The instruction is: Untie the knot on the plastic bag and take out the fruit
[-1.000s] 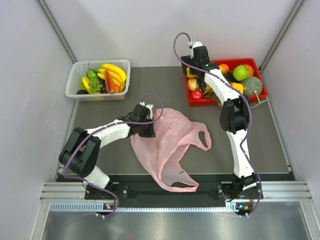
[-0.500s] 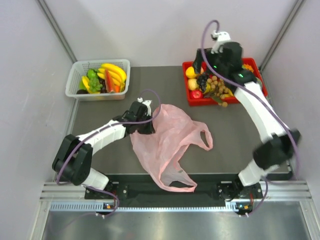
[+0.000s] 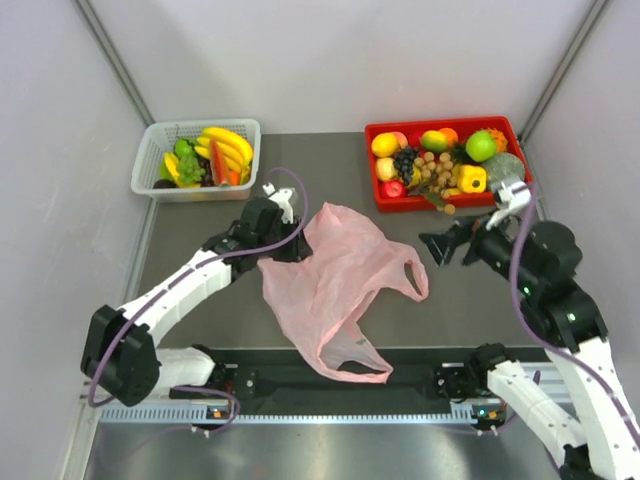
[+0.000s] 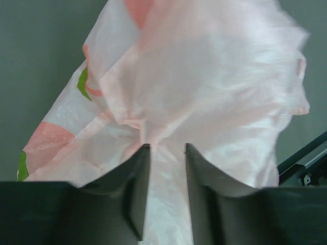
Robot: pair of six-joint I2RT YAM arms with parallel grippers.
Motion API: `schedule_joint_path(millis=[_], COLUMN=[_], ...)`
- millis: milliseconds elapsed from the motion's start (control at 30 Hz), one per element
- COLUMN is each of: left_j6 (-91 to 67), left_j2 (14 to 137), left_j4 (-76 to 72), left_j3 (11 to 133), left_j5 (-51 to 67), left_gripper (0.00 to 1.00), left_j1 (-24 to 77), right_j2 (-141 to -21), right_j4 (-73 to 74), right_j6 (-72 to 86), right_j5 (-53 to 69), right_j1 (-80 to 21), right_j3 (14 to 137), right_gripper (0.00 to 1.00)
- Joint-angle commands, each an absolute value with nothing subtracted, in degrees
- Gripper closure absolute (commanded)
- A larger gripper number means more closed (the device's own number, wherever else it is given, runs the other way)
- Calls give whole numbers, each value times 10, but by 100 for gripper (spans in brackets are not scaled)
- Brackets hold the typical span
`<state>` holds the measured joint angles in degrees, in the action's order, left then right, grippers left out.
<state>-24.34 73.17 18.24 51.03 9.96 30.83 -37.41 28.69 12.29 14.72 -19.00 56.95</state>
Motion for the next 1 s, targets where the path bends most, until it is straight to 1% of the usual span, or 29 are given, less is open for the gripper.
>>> schedule_joint_path(millis=[0,33,100,133,167,233,267,467,967], left_j6=[-240,-237,-236,-232,-231,-229,-229,-229,-228], left_j2=[687,681,665,655,650,642,634,606,508], left_j4=[179,181,183,182,182,184,182,183,163], left_j3=[527,526,526,526,525,524,524,533,539], left_j5=[120,123,131,134,137,145,148,163,196], left_gripper=[58,47,41,28,21,11,1,1,1], left_j1=[307,307,307,307,307,307,307,306,307], right_j2=[-282,-272,-250,-244,-237,-230,-227,-221,-229], right_j4=[356,371,402,424,435,455,459,460,460], right_j6=[142,136,134,132,129,124,122,108,104], right_j5=[158,156,142,129,126,107,102,72,33], right_j1=[-193,-193,-193,-193,-193,-194,-192,-194,-193], right_j3=[581,582,591,594,595,603,606,637,654], right_gripper=[0,0,0,0,0,0,0,0,0])
